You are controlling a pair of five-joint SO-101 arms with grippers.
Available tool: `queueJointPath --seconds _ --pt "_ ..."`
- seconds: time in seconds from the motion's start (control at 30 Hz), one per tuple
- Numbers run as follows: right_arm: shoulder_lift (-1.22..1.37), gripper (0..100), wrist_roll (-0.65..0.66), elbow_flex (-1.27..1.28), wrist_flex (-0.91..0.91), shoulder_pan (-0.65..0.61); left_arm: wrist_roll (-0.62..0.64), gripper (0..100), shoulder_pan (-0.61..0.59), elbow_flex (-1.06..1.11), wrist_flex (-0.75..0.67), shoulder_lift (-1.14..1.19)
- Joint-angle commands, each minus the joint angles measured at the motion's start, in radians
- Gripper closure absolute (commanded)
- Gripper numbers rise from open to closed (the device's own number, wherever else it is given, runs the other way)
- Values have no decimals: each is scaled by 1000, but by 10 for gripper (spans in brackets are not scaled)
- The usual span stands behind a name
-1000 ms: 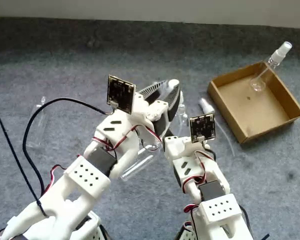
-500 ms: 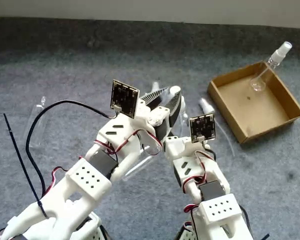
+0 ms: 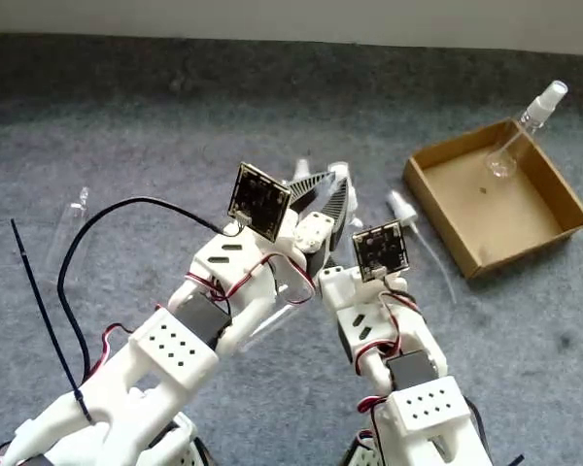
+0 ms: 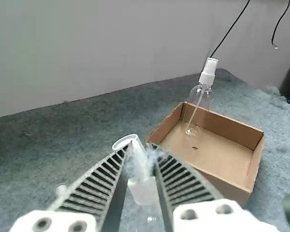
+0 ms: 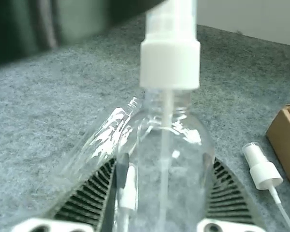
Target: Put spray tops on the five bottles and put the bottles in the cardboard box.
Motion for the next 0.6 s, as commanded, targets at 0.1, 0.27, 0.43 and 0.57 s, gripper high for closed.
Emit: queueJointPath --seconds 0.1,0.27,0.43,0.57 --pt "-16 820 12 -16 -28 22 -9 993 18 -12 -6 -38" --pt "-16 820 12 -16 -28 22 -9 993 39 -7 84 -168" --pt "-16 820 12 -16 -28 19 -12 992 65 -7 255 -268" --pt "-16 820 12 -16 -28 22 -14 992 42 -8 264 -329"
